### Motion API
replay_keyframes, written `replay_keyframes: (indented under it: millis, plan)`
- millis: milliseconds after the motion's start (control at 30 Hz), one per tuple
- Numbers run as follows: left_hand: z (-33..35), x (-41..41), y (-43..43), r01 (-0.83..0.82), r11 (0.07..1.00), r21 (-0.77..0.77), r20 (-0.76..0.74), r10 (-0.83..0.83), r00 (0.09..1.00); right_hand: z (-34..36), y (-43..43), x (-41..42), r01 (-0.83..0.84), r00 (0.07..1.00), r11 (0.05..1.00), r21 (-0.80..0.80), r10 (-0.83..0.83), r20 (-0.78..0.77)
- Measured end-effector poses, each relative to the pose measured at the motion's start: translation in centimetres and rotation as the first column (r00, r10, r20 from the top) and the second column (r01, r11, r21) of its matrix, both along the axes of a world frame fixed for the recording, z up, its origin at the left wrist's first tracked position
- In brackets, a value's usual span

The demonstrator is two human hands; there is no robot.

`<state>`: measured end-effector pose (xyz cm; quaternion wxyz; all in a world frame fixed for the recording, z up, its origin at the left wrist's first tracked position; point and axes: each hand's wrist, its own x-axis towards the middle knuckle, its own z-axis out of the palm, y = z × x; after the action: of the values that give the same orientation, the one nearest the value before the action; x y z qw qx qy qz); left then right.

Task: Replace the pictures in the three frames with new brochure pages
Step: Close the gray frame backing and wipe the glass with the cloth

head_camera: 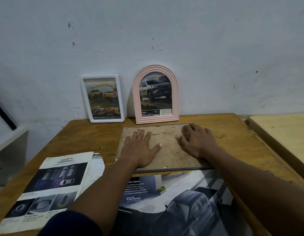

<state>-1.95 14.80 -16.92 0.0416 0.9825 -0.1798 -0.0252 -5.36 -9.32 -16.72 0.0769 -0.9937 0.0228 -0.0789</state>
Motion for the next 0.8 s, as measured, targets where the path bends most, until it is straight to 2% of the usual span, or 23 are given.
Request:
replay_keyframes:
  millis: [100, 233, 500, 667, 800]
  plan:
    - [0.2, -0.3, -0.1, -0.003, 1.0, -0.014, 0.053, 0.004, 0.999, 0.6, 0.4, -0.4, 0.016, 0.997, 0.997, -0.074, -0.01, 0.08]
    - [0.0, -0.3, 0.0, -0.001, 1.0, -0.026, 0.035, 0.001, 0.999, 0.5, 1.2, -1.0, -0.051, 0.998, 0.999, 0.002, 0.051, -0.036]
    - [-0.2, -0.3, 0.1, 0.003, 1.0, -0.021, -0.008, -0.003, 1.0, -0.4, 1.6, -1.6, -0.067, 0.998, 0.998, -0.011, 0.067, 0.022]
    - [0.4, 0.2, 0.2, -0.003, 0.999, -0.054, -0.097, -0.002, 0.995, -0.4, 1.6, -1.7, -0.056, 0.998, 0.998, 0.002, 0.056, -0.005]
    - [1.7, 0.5, 1.0, 0.002, 0.995, -0.098, -0.198, -0.021, 0.98, 0.5, 1.6, -1.8, -0.028, 0.998, 0.994, 0.106, 0.034, -0.053]
